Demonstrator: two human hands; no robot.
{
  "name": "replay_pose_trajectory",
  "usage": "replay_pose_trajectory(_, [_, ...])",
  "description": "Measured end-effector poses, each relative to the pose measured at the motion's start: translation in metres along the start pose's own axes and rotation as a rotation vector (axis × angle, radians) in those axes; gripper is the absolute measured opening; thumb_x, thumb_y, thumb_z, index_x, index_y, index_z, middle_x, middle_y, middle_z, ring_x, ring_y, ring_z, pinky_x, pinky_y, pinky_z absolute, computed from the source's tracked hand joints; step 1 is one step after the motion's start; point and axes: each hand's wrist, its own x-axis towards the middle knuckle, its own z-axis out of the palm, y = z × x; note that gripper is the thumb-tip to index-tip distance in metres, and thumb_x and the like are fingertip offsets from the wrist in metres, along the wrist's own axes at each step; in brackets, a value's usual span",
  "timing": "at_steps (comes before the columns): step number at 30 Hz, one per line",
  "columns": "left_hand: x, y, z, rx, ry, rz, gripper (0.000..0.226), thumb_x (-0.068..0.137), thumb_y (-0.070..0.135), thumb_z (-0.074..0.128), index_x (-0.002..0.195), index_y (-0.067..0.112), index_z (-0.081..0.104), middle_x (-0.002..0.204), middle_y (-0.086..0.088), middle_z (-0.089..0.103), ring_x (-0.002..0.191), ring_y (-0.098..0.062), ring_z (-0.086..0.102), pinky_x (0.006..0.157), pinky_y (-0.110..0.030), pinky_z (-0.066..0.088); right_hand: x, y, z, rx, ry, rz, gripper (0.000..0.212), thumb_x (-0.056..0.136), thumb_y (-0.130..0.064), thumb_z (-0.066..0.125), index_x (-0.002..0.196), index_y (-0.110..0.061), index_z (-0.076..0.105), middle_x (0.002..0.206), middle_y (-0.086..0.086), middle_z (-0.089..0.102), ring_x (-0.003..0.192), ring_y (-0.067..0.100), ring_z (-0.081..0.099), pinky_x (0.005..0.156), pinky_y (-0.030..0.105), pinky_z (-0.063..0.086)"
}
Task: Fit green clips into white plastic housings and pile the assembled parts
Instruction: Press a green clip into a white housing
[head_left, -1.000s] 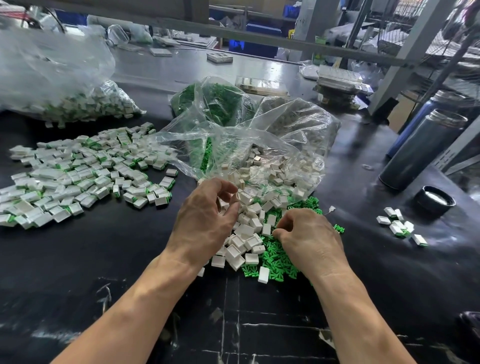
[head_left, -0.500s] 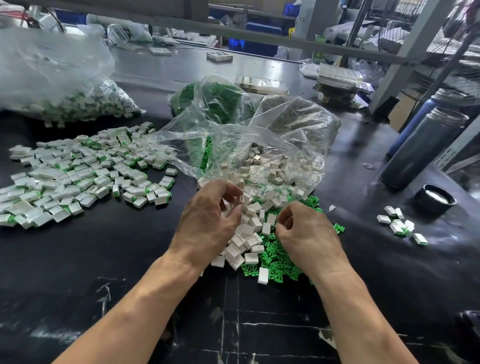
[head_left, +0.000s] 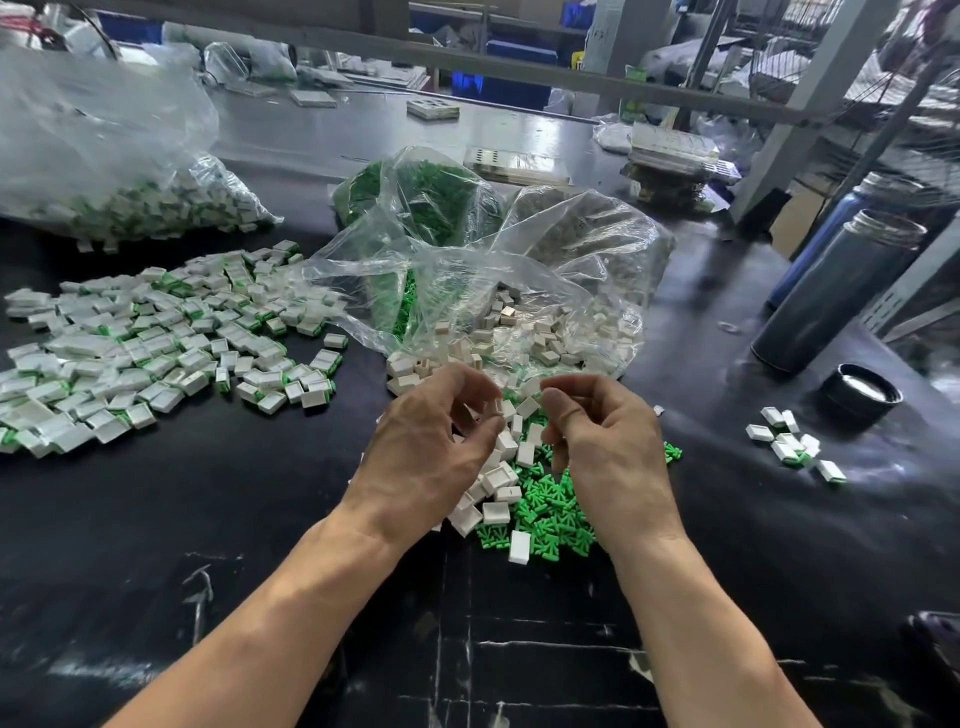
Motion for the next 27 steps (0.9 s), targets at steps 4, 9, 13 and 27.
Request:
replay_pose_trajectory(4, [-0.002, 0.001, 0.003, 0.016, -0.002, 0.021, 0.023, 0.088, 0.028, 0.079, 0.102, 0.039, 0.063, 0.089, 0.026, 0.066, 0.078, 0.008, 0.061, 0.068, -0.006, 0.045, -0.003, -0.001, 0.006, 0.167, -0.030, 0.013, 0.008, 0.097, -0.007, 0.070, 0.095, -0.014, 0.073, 0.067, 0.002, 0.069, 0.053, 0.013, 0.059, 0.049, 0.023, 0.047])
replay_pose_trajectory(9, [-0.002, 0.001, 0.003, 0.003, 0.011, 0.023, 0.021, 0.088, 0.027, 0.079, 0.100, 0.038, 0.065, 0.085, 0.021, 0.067, 0.077, 0.006, 0.062, 0.067, -0.006, 0.045, -0.004, 0.000, 0.012, 0.247, -0.098, 0.031, 0.011, 0.094, 0.000, 0.071, 0.096, -0.011, 0.074, 0.072, 0.006, 0.072, 0.060, 0.019, 0.065, 0.055, 0.027, 0.055])
replay_pose_trajectory(13, [-0.002, 0.000, 0.002, -0.005, 0.011, 0.013, 0.018, 0.091, 0.029, 0.076, 0.102, 0.037, 0.065, 0.086, 0.020, 0.068, 0.079, 0.004, 0.063, 0.067, -0.007, 0.045, -0.006, -0.001, 0.011, 0.215, -0.157, 0.010, 0.013, 0.094, 0.002, 0.070, 0.097, -0.010, 0.076, 0.078, 0.005, 0.076, 0.065, 0.017, 0.070, 0.059, 0.026, 0.059])
replay_pose_trajectory(27, [0.001, -0.003, 0.003, 0.016, 0.081, 0.021, 0.020, 0.089, 0.026, 0.079, 0.102, 0.035, 0.067, 0.088, 0.019, 0.066, 0.082, 0.003, 0.060, 0.067, -0.005, 0.043, -0.008, 0.001, 0.009, 0.130, -0.157, -0.015, 0.008, 0.093, -0.011, 0.076, 0.094, -0.019, 0.075, 0.074, -0.001, 0.074, 0.063, 0.011, 0.066, 0.053, 0.022, 0.051])
